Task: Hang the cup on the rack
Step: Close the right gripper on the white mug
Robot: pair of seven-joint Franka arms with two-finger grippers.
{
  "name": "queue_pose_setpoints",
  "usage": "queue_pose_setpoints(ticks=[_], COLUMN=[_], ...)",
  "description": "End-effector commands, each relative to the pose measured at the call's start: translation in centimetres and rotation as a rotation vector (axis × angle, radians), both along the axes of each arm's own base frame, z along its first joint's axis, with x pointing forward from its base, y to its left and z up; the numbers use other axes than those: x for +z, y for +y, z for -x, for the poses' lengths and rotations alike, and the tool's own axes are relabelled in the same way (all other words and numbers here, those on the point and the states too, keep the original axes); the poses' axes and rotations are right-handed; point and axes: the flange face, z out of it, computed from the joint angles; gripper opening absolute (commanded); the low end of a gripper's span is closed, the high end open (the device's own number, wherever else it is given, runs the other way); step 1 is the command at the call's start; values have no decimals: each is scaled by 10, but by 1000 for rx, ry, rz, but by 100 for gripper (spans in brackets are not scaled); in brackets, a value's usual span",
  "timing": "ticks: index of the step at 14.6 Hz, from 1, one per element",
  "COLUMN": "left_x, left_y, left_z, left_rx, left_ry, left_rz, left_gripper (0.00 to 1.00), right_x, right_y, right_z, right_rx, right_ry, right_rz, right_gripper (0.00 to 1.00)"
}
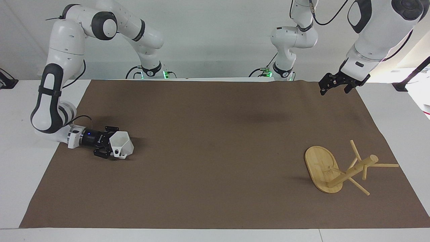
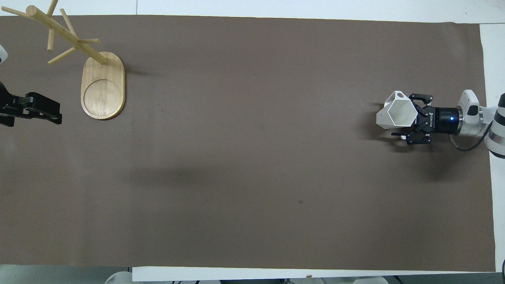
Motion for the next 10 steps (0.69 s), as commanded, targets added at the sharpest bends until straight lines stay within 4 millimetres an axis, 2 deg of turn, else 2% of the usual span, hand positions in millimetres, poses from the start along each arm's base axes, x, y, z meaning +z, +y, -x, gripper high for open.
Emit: queue_pose_setpoints(ticks=[1,3,8,9,10], left_x=[0,0,-1,-1,-1], left_y=[3,4,3,2,2], left_z=[-2,-2,-1,0,-1], left_rx=[-13,-13,-13,-16,-16], left_ry=[-18,-19,-18,-18,-19], left_rz=[-16,-16,-16,-16,-16], left_gripper=[100,100,100,100,100], right_x=[4,1,-2,-1,-1], right_y=[10,24,32,33,35], right_z=[5,3,2,1,1], right_rx=[-4,4,4,5,10], right_ry=[-26,-21,-36,-36,-34], right_rz=[-17,-25,-26,-23,-26], right_gripper=[100,100,100,98,80])
